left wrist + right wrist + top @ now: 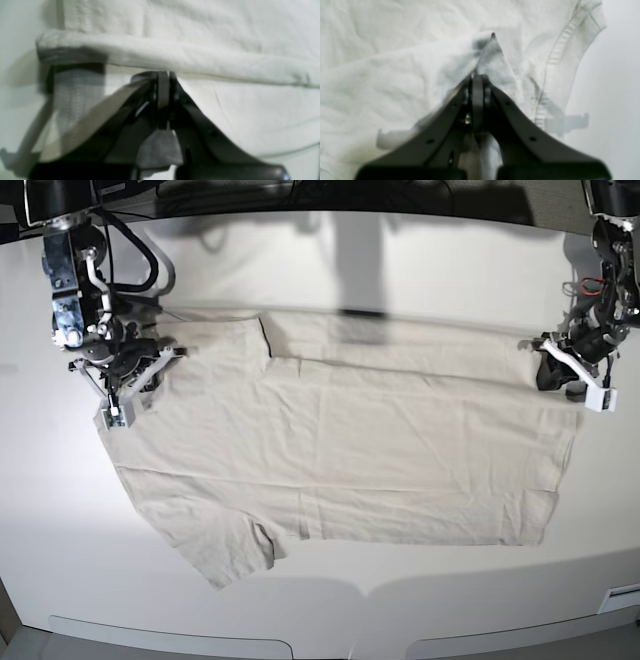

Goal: Fold the T-shirt properly
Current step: 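Regrasp the folded shoulder edge with both grippers and lift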

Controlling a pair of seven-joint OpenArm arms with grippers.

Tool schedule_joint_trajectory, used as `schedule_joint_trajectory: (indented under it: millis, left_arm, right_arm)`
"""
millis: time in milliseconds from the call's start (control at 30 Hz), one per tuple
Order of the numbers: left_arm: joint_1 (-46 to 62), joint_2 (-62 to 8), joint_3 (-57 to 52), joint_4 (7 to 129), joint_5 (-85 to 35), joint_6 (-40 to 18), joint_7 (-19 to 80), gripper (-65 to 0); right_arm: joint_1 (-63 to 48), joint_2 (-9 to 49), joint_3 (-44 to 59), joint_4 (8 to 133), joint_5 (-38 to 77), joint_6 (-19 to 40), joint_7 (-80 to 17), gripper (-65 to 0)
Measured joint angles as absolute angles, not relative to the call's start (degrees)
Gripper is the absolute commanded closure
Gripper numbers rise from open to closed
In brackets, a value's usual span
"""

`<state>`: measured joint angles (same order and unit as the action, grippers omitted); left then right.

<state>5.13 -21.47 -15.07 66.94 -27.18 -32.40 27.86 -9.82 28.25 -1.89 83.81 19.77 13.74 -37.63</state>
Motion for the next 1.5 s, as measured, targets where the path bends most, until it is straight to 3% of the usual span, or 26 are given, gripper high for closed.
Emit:
schedule_joint_trajectory:
  millis: [367,933,1500]
  left_arm:
    - [16.84,-22.87,-15.44,69.3,-29.93,-33.47,17.54,0.0]
    - [30.7,-19.59,-16.03,71.11,-26.57,-34.74,-0.16,0.0]
    - [42.06,-18.37,-16.03,81.41,-25.12,-34.3,4.91,0.0]
  right_arm:
    - [-21.21,29.87,-1.52,87.22,19.81,13.39,-24.77,0.0]
    - [-32.25,30.02,5.26,88.62,20.12,15.35,-17.56,0.0]
    - [-35.77,29.69,9.74,88.66,20.08,15.73,-16.58,0.0]
